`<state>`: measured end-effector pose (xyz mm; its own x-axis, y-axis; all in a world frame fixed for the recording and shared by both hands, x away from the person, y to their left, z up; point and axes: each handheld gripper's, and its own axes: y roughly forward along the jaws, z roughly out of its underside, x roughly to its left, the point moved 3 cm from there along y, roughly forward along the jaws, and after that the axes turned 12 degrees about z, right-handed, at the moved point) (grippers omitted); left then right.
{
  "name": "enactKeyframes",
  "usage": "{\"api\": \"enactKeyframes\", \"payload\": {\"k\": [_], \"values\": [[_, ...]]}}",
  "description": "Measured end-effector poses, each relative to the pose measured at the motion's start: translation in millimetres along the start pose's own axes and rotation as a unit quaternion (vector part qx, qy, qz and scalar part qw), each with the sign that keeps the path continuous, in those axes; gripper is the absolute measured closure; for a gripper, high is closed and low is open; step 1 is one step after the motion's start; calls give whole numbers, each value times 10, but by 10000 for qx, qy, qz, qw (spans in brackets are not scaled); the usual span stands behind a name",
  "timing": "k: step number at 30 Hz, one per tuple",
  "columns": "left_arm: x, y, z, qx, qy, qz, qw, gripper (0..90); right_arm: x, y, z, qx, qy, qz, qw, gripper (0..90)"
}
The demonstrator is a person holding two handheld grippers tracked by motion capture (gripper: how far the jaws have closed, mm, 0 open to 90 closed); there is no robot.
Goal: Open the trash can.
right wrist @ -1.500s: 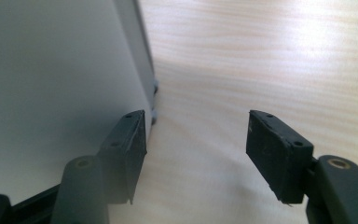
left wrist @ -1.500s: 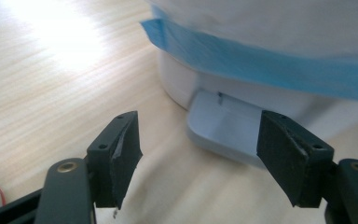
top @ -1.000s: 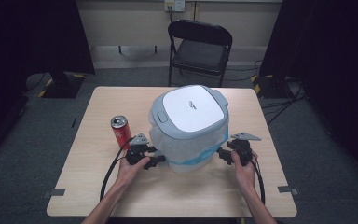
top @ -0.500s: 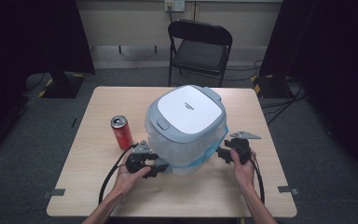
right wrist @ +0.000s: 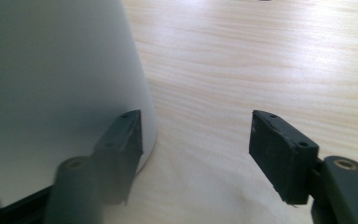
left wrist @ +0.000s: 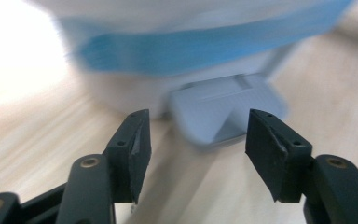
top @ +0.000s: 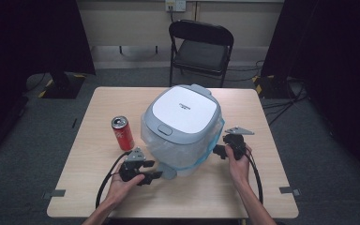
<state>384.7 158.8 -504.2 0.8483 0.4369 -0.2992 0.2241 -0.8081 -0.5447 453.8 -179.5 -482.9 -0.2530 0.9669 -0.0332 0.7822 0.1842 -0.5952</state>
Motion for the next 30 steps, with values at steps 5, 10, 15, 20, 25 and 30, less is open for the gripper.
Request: {"api": "enactKeyframes", "payload": {"k": [5,10,15,20,25,30], "values": [[107,-85,-38,-153,-124,-185,9996,401,21,-150,-10,-88,-70,-85,9999,299],[189,-30,-28,-36,-133,-408,9991,382,39,-184,62,-61,-101,-260,9996,267],[189,44,-59,-21,7,-647,9979,395,58,-208,104,-32,-35,-477,9988,312],[69,76,-48,-73,-40,-446,9990,470,49,-149,69,-39,49,-565,9984,361],[-91,177,-43,-71,-43,-149,9999,251,96,17,-71,-71,88,-428,9990,398],[-44,64,38,47,8,-252,9997,383,118,58,-127,-40,34,-235,9997,345]]}}
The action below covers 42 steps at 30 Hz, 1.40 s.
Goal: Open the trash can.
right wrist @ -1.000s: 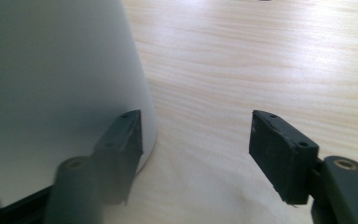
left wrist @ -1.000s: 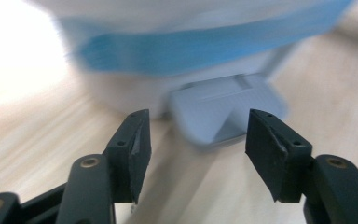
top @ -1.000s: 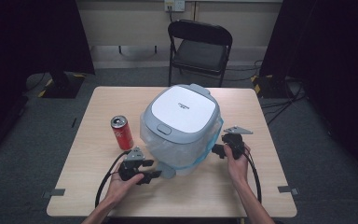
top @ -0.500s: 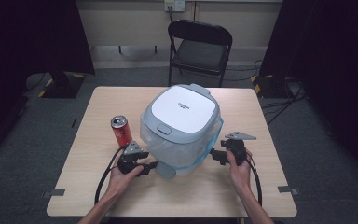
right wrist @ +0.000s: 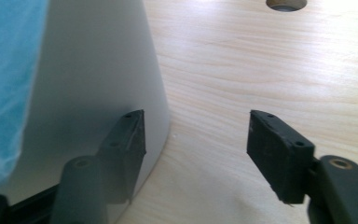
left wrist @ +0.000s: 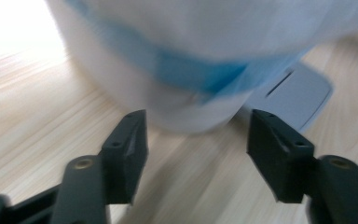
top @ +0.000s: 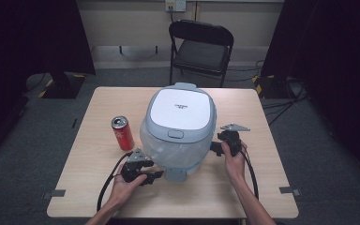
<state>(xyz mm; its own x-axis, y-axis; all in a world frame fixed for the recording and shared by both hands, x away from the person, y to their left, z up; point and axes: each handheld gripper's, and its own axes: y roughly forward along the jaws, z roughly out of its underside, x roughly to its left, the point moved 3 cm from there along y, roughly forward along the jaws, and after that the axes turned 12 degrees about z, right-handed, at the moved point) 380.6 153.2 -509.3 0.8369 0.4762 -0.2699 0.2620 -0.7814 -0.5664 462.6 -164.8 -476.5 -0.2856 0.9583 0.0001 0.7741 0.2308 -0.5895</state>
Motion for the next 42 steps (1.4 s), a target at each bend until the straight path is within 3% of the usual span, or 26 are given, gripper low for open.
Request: {"api": "enactKeyframes", "payload": {"k": [4,5,6,9,13,17,19,21,24,26,28,33,37,42], "values": [[165,-173,-19,-202,-146,-383,9990,383,-28,-36,-5,-16,62,-91,9999,304],[248,-226,-73,-461,-317,-488,9972,383,-25,-51,-7,-43,35,-80,10000,310],[282,-235,-104,-563,-393,-461,9966,386,-4,-77,-11,-70,-9,-85,9999,348],[324,-215,-175,-690,-369,-569,9953,386,1,-82,-14,-54,-3,-109,9999,361],[371,-227,-200,-693,-414,-683,9944,377,-22,-36,-31,-83,-10,-254,9996,358],[401,-202,-237,-603,-333,-898,9936,376,-11,51,-68,-164,40,-319,9993,361],[420,-190,-256,-645,-294,-1045,9920,376,-10,89,-78,-190,85,-355,9992,359],[421,-186,-281,-774,-383,-1164,9894,392,-13,120,-99,-150,107,-336,9993,358],[441,-175,-302,-961,-486,-1129,9878,422,-10,151,-126,-187,95,-297,9993,381],[439,-160,-312,-946,-452,-1153,9878,465,-17,158,-129,-155,121,-422,9989,414],[416,-141,-328,-936,-424,-1094,9887,560,-6,148,-129,-139,122,-540,9984,493],[348,-133,-320,-851,-250,-789,9929,652,42,115,-137,-175,60,-615,9979,696],[258,-156,-289,-717,-81,-594,9956,650,54,59,-128,-121,-99,-661,9977,758],[175,-212,-225,-677,-127,-429,9967,628,110,-72,-56,-89,-199,-694,9973,758]]}}
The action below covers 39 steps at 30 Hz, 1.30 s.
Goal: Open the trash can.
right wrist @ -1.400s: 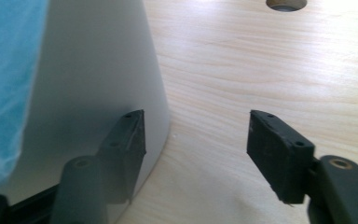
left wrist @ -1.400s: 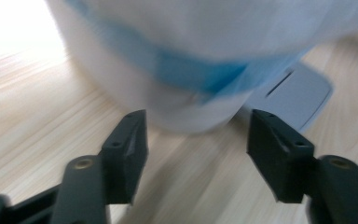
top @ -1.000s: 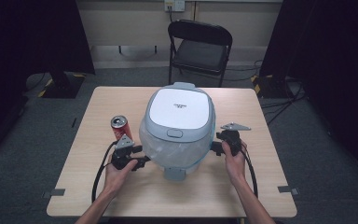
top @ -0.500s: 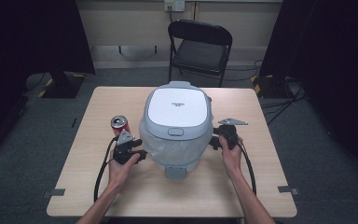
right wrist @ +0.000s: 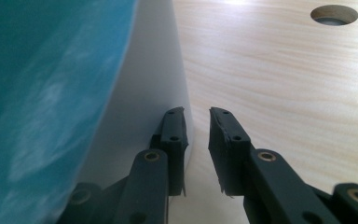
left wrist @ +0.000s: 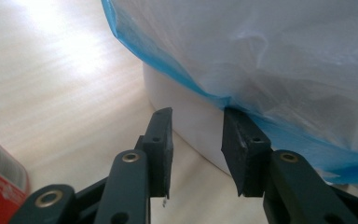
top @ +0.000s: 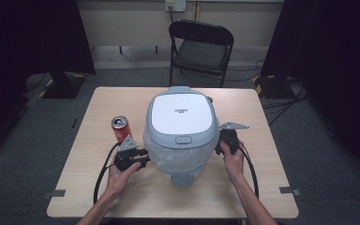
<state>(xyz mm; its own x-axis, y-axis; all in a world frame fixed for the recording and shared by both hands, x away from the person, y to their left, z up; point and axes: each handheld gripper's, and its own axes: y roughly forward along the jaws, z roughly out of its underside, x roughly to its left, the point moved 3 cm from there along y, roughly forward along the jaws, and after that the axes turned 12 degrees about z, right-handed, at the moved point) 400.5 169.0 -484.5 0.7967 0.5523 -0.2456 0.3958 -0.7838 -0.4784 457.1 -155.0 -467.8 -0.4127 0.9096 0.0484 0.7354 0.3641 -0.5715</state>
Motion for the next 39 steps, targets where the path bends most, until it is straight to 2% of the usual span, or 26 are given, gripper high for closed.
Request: {"api": "enactKeyframes", "payload": {"k": [3,5,9,11,14,17,20,21,26,29,31,33,34,35,36,38,39], "values": [[-27,-19,32,-25,-20,117,9999,637,42,-65,33,61,-64,45,10000,759],[-23,-15,51,-114,-105,188,9997,643,73,-111,52,72,-174,155,9997,758],[-33,-1,45,-106,-49,209,9997,657,81,-198,127,123,-222,81,9996,758],[-38,11,38,-105,-44,227,9997,657,79,-236,150,124,-209,94,9997,759],[-55,32,26,-97,6,182,9998,669,57,-279,191,149,-62,-7,9999,766],[-98,47,37,-143,23,213,9997,724,65,-359,247,170,75,-95,9998,781],[-114,45,39,-96,33,325,9994,733,70,-406,302,200,17,-92,9998,753],[-117,56,45,-124,-13,437,9990,722,56,-444,337,215,23,-67,9997,738],[-129,98,25,-102,-14,480,9988,711,21,-513,388,276,8,-88,9996,717],[-133,123,21,-115,-55,530,9985,704,-26,-541,416,286,97,-19,9995,615],[-107,118,26,-1,-134,494,9987,600,-76,-545,432,308,132,66,9994,489],[-68,121,35,31,-349,395,9986,481,-109,-536,452,349,218,204,9989,326],[-57,127,43,84,-374,307,9988,482,-135,-520,464,338,320,263,9986,236],[-53,129,55,165,-388,293,9987,473,-160,-501,475,347,364,308,9983,186],[-53,118,67,222,-347,303,9987,462,-179,-486,483,362,299,315,9984,187],[-57,70,87,236,-333,357,9985,445,-215,-484,493,381,97,523,9979,187],[-57,37,90,204,-358,388,9984,430,-234,-492,498,392,120,539,9977,184]]}}
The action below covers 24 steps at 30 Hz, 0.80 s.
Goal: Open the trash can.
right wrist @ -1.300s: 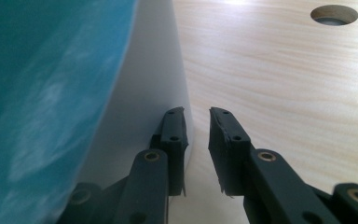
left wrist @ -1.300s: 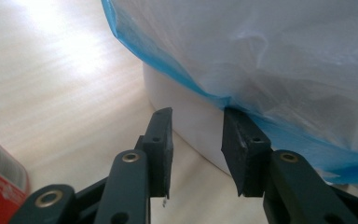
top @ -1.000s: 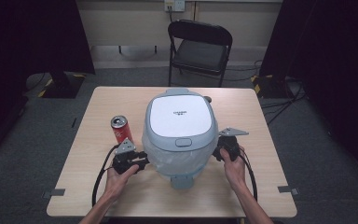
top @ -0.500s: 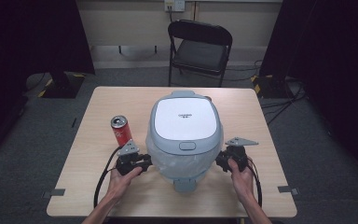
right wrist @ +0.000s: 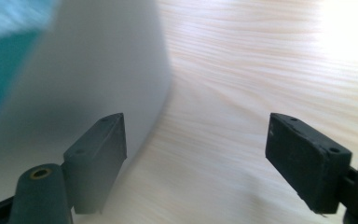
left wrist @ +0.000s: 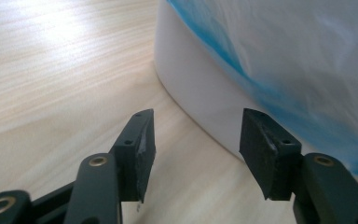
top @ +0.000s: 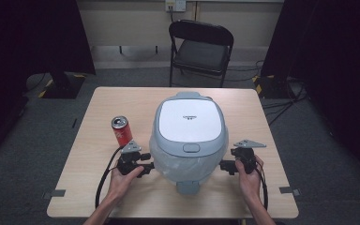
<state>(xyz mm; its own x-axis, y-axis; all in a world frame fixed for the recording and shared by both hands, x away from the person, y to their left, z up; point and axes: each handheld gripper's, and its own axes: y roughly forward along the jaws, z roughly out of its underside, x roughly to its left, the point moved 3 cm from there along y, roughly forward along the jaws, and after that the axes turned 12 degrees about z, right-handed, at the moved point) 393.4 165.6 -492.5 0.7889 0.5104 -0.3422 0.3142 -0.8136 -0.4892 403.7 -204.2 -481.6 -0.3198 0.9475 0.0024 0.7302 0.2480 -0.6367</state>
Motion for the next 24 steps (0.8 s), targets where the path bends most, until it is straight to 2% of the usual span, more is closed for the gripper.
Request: {"api": "enactKeyframes", "payload": {"k": [2,6,8,10,13,16,17,18,22,24], "values": [[9,-77,1,-70,-38,-37,10000,411,-37,-14,21,34,-7,-100,9999,177],[14,-249,5,4,88,-99,9999,362,-116,-30,162,228,-206,-23,9995,158],[20,-311,2,39,109,-88,9999,342,-158,-14,257,343,-216,58,9992,158],[18,-364,-24,32,118,-89,9999,316,-173,17,312,408,-231,92,9989,158],[-18,-446,-98,-112,163,-9,9998,287,-160,81,354,507,-323,189,9980,149],[-79,-539,-183,-268,224,58,9994,275,-139,105,368,413,-488,321,9974,129],[-97,-568,-209,-283,205,29,9994,273,-107,124,387,303,-709,480,9959,112],[-110,-602,-236,-325,206,30,9993,278,-80,134,401,217,-659,474,9965,110],[-177,-754,-356,-649,234,156,9975,279,-78,132,402,230,-637,491,9965,109],[-217,-822,-429,-725,280,133,9969,279,-78,133,402,230,-636,491,9965,109]]}}
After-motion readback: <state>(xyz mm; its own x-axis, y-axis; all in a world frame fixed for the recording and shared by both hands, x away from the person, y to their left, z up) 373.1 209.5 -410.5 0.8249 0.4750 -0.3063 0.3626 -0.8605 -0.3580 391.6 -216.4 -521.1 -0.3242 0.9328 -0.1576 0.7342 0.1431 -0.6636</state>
